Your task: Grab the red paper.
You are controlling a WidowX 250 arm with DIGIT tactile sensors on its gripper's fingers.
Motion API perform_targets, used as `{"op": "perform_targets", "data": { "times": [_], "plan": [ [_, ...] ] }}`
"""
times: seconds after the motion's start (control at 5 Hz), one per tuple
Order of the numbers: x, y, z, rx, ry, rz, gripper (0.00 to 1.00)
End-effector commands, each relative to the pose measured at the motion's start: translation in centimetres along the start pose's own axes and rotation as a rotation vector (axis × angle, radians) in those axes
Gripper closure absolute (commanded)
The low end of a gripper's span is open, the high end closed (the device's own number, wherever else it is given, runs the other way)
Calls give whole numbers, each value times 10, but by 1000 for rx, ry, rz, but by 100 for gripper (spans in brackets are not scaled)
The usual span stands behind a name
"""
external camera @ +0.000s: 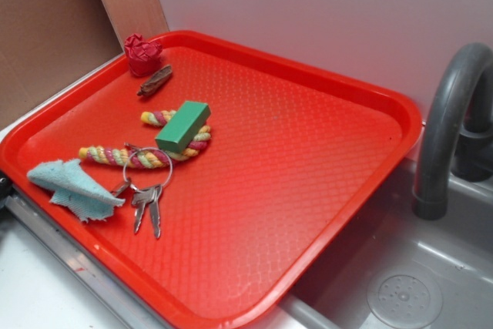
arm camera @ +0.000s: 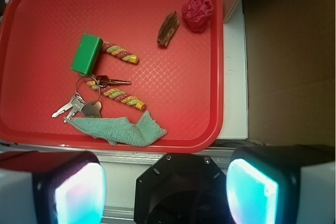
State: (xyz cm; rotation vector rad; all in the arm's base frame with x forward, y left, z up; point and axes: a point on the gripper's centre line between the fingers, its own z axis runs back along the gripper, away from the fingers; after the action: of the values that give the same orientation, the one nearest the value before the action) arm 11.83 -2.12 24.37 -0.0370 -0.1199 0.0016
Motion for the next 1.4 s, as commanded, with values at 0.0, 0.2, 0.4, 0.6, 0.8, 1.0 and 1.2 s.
{"op": "perform_targets", "data": {
  "times": [0.0,0.2,0.4,0.6,0.8,1.0,1.2],
  "plan": [
    [0,0,0,0,0,0,0],
    [11,6,2,80,-29,242,0],
    [26,10,5,58,-11,498,0],
    [32,14,10,15,-60,751,0],
    [44,24,1,-46,-136,1002,0],
    [67,42,-28,-124,-231,1229,0],
    [89,53,-45,-77,-306,1294,0]
  ]
}}
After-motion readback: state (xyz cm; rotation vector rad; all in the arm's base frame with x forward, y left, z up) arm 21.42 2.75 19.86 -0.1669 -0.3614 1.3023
